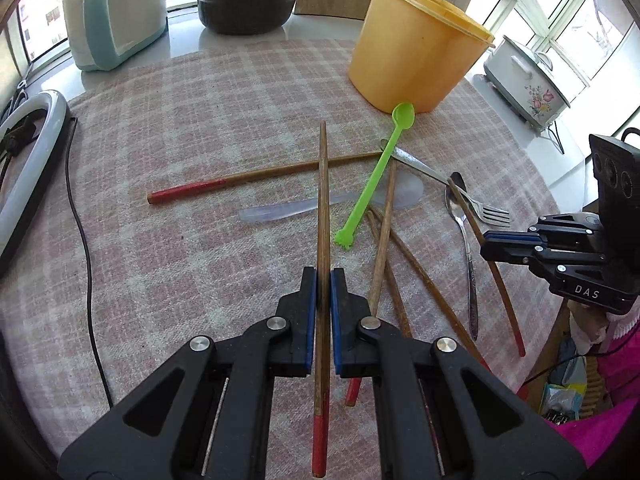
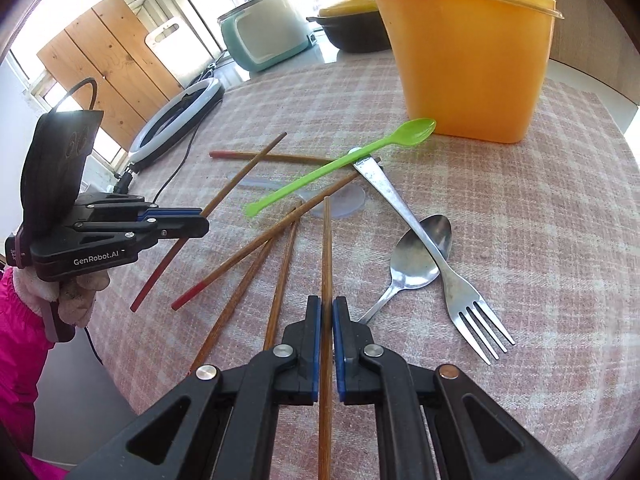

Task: Organize utensils
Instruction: 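Lift the left tool's chopstick toward the yellow container while the right tool carries its chopstick there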

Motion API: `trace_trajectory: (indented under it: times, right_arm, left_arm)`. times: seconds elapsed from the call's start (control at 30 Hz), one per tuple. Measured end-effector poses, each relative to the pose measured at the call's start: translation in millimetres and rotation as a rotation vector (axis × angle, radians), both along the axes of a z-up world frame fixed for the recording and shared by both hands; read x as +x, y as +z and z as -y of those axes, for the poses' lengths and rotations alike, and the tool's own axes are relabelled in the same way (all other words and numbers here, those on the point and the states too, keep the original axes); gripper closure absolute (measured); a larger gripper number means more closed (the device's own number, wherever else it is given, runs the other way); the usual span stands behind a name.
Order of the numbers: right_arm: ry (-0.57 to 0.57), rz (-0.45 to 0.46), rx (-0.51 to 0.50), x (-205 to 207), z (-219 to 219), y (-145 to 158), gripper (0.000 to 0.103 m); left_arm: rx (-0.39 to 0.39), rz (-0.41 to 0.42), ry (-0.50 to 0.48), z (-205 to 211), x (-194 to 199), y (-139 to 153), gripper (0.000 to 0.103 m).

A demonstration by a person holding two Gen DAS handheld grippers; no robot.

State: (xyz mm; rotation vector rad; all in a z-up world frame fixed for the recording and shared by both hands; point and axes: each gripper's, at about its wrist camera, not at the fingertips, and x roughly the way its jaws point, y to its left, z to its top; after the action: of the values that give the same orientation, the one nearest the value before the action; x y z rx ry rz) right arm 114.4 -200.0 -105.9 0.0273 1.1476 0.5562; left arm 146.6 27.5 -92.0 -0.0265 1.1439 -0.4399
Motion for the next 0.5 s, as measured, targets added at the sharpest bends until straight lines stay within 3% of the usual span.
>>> trace_trajectory:
  times: [0.23,0.5]
  right_arm:
    - [-0.019,0.072,0.027,-2.0,4.9,27.5,0.1]
    - [-0.062,0.195,0.053,-3.8,20.5,75.9,0.1]
  left_arm:
    - [-0.078,0.078,0.027,-5.0,4.9,36.4,0.099]
    - [-0.143,0.184,0.006,18.5,18.7,77.4,0.099]
